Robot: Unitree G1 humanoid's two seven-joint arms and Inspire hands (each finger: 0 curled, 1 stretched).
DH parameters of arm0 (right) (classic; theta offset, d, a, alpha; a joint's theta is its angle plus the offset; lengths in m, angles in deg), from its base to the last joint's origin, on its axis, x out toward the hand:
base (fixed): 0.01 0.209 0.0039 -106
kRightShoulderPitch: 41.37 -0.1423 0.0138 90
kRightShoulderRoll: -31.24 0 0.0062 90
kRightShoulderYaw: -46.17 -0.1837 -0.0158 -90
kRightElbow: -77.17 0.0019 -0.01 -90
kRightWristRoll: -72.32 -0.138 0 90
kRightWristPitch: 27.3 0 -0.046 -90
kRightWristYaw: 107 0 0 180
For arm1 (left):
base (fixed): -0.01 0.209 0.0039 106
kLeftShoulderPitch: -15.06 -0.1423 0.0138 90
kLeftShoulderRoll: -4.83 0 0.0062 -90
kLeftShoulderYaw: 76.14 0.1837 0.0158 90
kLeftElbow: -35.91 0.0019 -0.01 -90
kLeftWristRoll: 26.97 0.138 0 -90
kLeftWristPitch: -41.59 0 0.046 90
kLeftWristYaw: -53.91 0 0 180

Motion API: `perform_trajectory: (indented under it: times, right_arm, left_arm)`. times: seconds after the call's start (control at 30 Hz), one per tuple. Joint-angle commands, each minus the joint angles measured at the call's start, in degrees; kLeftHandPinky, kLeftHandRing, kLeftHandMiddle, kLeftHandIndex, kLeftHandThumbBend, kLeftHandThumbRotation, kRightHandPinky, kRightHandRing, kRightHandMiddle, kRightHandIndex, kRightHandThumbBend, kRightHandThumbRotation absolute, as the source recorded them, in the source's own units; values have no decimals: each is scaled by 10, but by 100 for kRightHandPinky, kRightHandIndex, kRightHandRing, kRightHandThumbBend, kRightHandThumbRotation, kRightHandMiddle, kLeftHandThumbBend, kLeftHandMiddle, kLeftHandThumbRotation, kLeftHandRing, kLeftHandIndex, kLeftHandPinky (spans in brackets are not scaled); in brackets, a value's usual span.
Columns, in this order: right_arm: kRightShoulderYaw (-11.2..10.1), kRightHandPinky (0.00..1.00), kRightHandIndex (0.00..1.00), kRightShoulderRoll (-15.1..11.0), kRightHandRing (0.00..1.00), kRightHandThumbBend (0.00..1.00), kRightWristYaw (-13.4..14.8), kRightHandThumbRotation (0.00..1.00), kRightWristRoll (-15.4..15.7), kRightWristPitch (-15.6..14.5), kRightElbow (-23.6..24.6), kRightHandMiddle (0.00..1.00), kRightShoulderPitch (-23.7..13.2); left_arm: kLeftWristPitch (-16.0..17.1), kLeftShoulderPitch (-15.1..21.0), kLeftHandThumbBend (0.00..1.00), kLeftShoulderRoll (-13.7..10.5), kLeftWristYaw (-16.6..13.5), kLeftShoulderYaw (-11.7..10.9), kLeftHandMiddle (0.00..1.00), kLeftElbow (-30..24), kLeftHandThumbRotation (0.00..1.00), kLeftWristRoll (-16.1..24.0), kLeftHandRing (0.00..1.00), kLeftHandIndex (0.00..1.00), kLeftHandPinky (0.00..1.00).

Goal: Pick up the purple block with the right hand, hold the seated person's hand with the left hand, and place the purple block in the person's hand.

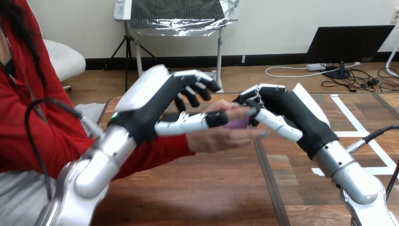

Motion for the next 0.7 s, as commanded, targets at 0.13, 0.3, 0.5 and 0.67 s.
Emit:
perform_trajectory:
  times: [0.13, 0.3, 0.5, 0.67]
  right_arm:
    - [-6, 44, 59, -1, 49, 84, -6, 100, -11, 14, 11, 55, -7]
    - [-8, 44, 59, 0, 49, 84, -7, 100, -12, 7, 17, 55, 0]
    - [-10, 45, 59, 1, 49, 84, -9, 100, -18, 6, 21, 55, 13]
    - [-11, 44, 60, 5, 50, 83, -15, 100, -30, 0, 30, 56, 28]
  left_arm:
    - [-5, -41, 100, -8, -8, -23, 69, -52, 94, -9, 64, 71, 53]
    - [15, -67, 100, -4, -21, -27, 70, -59, 95, -10, 65, 72, 54]
    - [43, -112, 100, 21, -53, -28, 71, -65, 99, -23, 67, 73, 55]
    - [74, -152, 100, 42, -81, -28, 72, -67, 100, -41, 67, 73, 56]
